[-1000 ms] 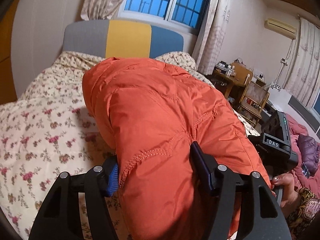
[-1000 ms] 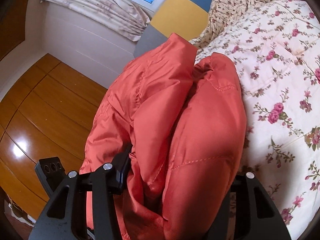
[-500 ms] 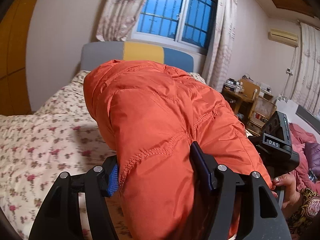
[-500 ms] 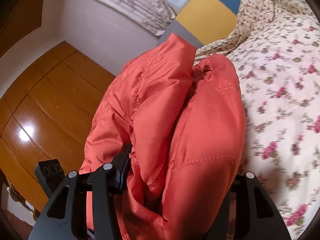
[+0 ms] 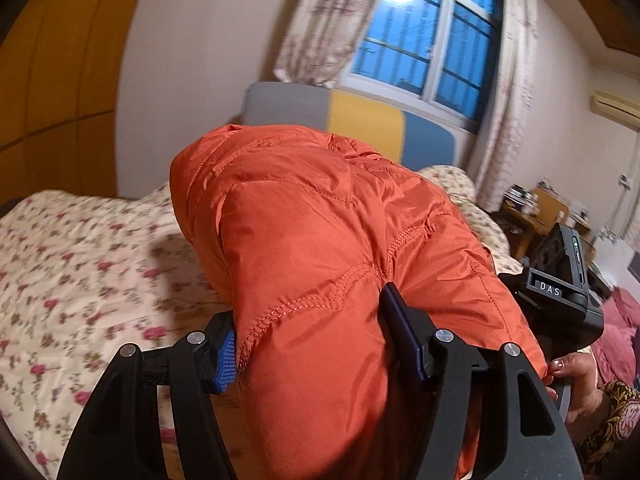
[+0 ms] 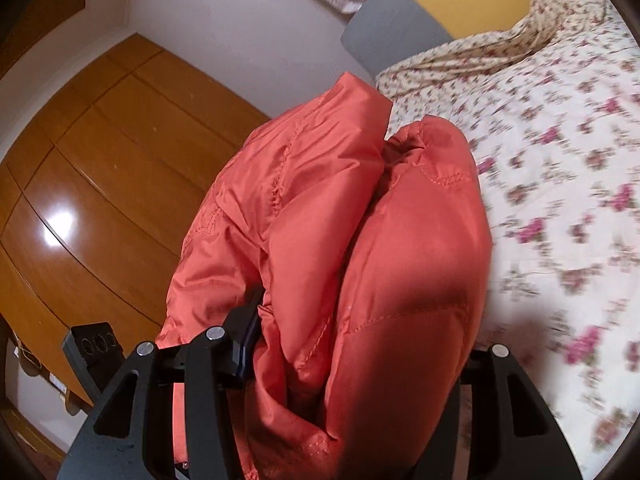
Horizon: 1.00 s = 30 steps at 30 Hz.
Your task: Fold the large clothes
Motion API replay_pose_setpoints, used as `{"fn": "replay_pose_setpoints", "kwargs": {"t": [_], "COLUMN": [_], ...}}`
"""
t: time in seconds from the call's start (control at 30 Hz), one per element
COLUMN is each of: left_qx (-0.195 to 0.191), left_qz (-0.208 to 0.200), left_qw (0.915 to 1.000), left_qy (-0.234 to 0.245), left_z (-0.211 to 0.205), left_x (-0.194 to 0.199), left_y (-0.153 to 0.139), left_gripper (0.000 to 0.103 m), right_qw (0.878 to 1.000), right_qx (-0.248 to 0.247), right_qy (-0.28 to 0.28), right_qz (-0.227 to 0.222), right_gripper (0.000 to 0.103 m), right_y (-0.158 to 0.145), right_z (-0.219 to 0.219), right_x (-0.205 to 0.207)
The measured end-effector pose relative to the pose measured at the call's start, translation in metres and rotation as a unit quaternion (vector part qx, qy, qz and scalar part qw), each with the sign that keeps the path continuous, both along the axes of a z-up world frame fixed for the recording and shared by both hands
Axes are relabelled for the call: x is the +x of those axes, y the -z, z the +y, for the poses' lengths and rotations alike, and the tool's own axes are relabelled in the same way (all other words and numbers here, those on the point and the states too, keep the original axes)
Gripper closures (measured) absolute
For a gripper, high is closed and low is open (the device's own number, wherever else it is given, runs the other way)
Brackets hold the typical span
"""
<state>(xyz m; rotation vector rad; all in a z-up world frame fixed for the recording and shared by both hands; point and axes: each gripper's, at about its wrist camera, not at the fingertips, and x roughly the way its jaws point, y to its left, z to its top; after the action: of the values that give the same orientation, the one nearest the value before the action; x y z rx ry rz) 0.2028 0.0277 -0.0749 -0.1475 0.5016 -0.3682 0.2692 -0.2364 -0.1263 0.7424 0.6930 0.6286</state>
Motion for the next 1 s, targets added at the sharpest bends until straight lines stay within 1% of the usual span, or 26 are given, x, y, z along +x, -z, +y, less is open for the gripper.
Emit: {"fn": "replay_pose_setpoints", "kwargs": {"t": [0.17,0.27,0.37,0.43,0.5,0.57,0.6,0.63,0.67,0.73,0.8,0.83,0.9,0.93,1.0], "left_qx": [0.004,0.01,0.026,0.041,0.052,0.065,0.069,0.072,0.072,0.082,0.087,0.088,0.085,0.079,0.074], "left_qz": [0.017,0.025,0.034,0.052,0.058,0.053,0.052,0.052,0.05,0.044,0.048,0.052,0.075,0.085,0.098], "left_qw": [0.9992,0.9983,0.9972,0.9956,0.9943,0.9929,0.9923,0.9918,0.9914,0.9897,0.9889,0.9885,0.9867,0.9863,0.9859], "left_qy": [-0.035,-0.052,-0.062,-0.067,-0.073,-0.084,-0.088,-0.092,-0.097,-0.108,-0.11,-0.111,-0.116,-0.117,-0.113], "left_z": [0.034,0.05,0.06,0.061,0.059,0.054,0.054,0.052,0.05,0.046,0.038,0.037,0.035,0.035,0.035], "left_x": [0.016,0.024,0.029,0.033,0.032,0.026,0.025,0.022,0.019,0.018,0.02,0.022,0.033,0.036,0.044], "left_y": [0.011,0.018,0.03,0.041,0.049,0.053,0.054,0.053,0.052,0.05,0.052,0.054,0.062,0.066,0.076], "left_gripper": [0.04,0.04,0.039,0.036,0.029,0.022,0.022,0.02,0.015,0.009,0.009,0.009,0.008,0.008,0.008], "right_qw": [0.999,0.999,0.998,0.996,0.992,0.986,0.983,0.98,0.975,0.966,0.957,0.95,0.946,0.948,0.953], "right_qx": [-0.01,-0.019,-0.046,-0.075,-0.124,-0.156,-0.173,-0.186,-0.206,-0.238,-0.268,-0.288,-0.295,-0.288,-0.266], "right_qy": [-0.025,-0.029,-0.023,-0.013,0.015,0.046,0.06,0.069,0.083,0.102,0.11,0.118,0.123,0.126,0.127], "right_qz": [0.021,0.031,0.036,0.042,0.03,0.023,0.021,0.02,0.02,0.022,0.026,0.03,0.041,0.055,0.077], "right_gripper": [0.052,0.052,0.051,0.045,0.041,0.038,0.035,0.035,0.035,0.034,0.034,0.034,0.031,0.027,0.023], "right_y": [0.016,0.027,0.04,0.046,0.051,0.053,0.053,0.053,0.054,0.055,0.056,0.056,0.062,0.068,0.078], "right_z": [0.037,0.053,0.066,0.072,0.07,0.065,0.063,0.062,0.061,0.063,0.068,0.072,0.073,0.07,0.062], "right_x": [0.036,0.049,0.059,0.057,0.05,0.041,0.036,0.033,0.029,0.026,0.025,0.029,0.036,0.043,0.052]}}
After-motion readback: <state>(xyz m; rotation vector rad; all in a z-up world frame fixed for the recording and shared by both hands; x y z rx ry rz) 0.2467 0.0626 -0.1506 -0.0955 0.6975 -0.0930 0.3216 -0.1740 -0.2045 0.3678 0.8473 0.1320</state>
